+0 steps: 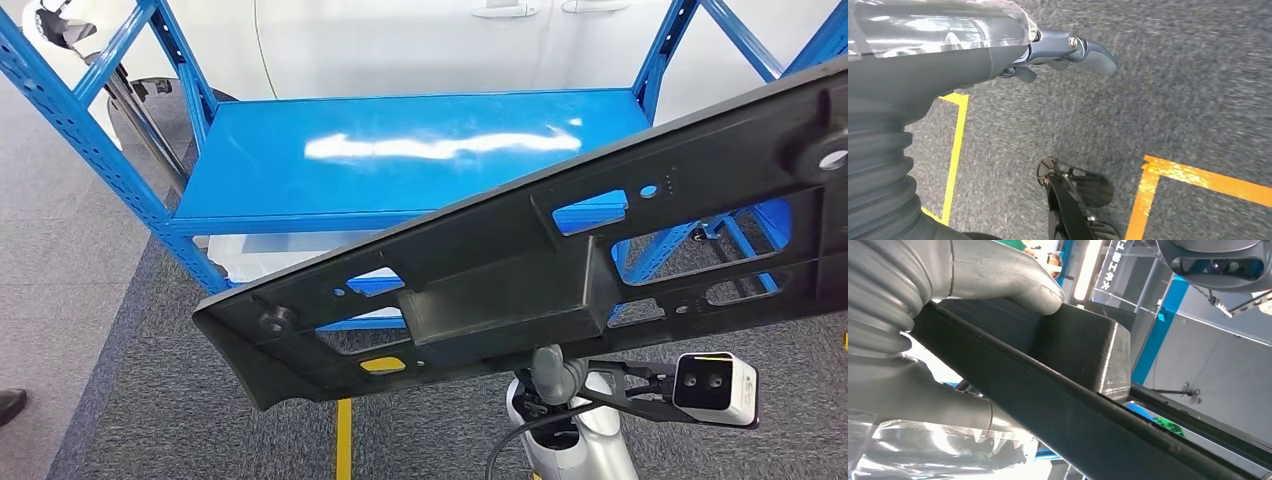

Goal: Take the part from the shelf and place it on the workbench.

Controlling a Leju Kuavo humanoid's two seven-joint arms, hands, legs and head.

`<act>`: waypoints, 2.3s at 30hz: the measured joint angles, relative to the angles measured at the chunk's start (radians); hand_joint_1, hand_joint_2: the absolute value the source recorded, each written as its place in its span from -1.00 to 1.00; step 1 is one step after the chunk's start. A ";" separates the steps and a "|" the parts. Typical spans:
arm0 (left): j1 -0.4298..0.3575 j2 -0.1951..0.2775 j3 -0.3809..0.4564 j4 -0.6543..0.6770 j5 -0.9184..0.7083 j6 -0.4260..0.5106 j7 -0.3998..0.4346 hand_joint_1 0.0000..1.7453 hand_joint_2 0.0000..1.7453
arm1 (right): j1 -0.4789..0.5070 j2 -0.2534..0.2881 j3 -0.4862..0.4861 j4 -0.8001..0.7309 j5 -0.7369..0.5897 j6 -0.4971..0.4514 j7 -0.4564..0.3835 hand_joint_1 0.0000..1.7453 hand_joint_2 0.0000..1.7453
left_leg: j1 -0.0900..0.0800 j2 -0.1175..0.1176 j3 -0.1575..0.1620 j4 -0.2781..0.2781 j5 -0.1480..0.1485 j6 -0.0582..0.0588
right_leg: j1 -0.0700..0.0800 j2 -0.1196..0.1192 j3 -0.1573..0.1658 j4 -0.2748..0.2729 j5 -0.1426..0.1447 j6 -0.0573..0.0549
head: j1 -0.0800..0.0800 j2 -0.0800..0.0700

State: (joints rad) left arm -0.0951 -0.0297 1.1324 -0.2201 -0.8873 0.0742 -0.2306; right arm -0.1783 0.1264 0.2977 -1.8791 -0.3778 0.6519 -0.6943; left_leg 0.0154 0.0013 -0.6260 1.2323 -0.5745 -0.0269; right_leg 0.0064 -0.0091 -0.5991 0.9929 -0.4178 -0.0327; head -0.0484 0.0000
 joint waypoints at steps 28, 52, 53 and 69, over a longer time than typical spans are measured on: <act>0.005 -0.005 0.018 0.000 0.007 0.018 -0.014 -1.00 1.00 | -0.010 -0.021 -0.004 0.042 -0.021 0.045 0.000 1.00 1.00 | 0.006 0.002 -0.074 0.026 -0.009 -0.011 | -0.004 0.004 0.015 0.002 -0.013 -0.005 | 0.000 0.000; 0.003 -0.006 0.019 0.000 0.007 0.018 -0.015 -1.00 1.00 | -0.009 -0.028 -0.004 0.048 -0.021 0.045 0.000 1.00 1.00 | -0.001 0.007 -0.010 -0.235 0.211 0.006 | -0.014 0.015 0.102 0.012 -0.098 0.035 | 0.000 0.000; 0.003 -0.006 0.019 0.000 0.007 0.018 -0.015 -1.00 1.00 | -0.010 -0.028 -0.004 0.048 -0.021 0.045 0.000 1.00 1.00 | 0.001 0.007 -0.013 -0.234 0.212 0.000 | -0.014 0.014 0.097 0.010 -0.091 0.026 | 0.000 0.000; 0.001 -0.002 0.019 -0.001 0.007 0.018 -0.015 -1.00 1.00 | -0.008 -0.029 -0.004 0.050 -0.021 0.046 0.000 1.00 1.00 | -0.015 0.007 0.145 -0.269 0.089 0.039 | 0.002 0.007 -0.030 0.013 0.029 0.027 | 0.000 0.000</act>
State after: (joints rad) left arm -0.0941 -0.0312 1.1518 -0.2209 -0.8802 0.0926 -0.2453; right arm -0.1866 0.0973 0.2938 -1.8296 -0.3986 0.6976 -0.6946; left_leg 0.0003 0.0087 -0.4811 0.9629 -0.4860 0.0123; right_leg 0.0082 -0.0018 -0.6293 1.0062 -0.3886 -0.0054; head -0.0489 0.0000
